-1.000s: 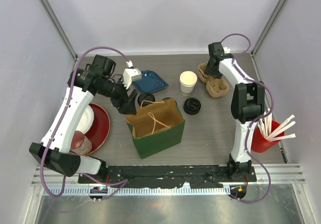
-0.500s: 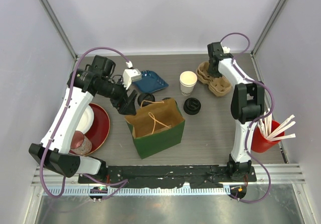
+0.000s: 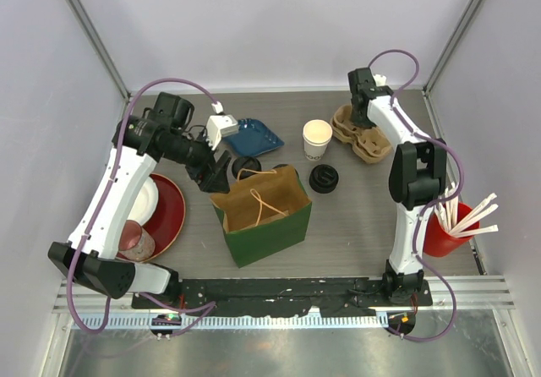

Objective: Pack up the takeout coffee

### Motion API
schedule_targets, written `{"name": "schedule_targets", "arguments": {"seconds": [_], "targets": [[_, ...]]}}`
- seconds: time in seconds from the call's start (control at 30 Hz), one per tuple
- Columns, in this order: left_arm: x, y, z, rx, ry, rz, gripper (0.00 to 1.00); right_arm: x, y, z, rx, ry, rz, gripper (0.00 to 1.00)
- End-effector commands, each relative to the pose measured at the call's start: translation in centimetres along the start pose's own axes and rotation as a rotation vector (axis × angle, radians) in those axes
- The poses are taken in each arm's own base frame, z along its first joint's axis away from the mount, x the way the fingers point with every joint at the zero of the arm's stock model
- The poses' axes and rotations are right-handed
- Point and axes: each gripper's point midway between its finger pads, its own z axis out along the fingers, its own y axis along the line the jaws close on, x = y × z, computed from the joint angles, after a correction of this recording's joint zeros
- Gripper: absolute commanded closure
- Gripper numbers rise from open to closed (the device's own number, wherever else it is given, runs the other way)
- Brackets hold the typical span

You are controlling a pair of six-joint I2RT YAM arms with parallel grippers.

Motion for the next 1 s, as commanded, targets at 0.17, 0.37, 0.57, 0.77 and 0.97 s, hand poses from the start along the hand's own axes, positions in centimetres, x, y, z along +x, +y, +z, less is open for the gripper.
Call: {"name": "schedule_targets", "arguments": {"seconds": [0.17, 0.37, 0.57, 0.77, 0.97], "targets": [[0.0, -1.3, -0.9, 0.025, 0.011, -0.003, 0.24, -4.3, -1.1, -4.4, 0.006, -0.118, 0.008, 0.99], [-0.7, -0.6, -1.4, -0.022, 0.002, -0.018, 0.25, -6.1, -1.2, -6.9, -0.041, -0.172, -0.001, 0.99], [-1.9, 0.1, -2.6, -0.102, -0.027, -0.007, 0.24, -7.3, -1.8, -9.3, -0.069, -0.216, -0.028, 0.99], [-2.4, -0.9, -3.5, -0.080, -0.053, 0.004, 0.21, -8.7, -2.1, -13.4, -0.145, -0.276, -0.038, 0.99], [-2.4, -3.0, -2.6, 0.031, -0.074, 0.020, 0.15, -10.0, -0.5, -22.7, -0.319, -0.428, -0.097, 0.99]]}}
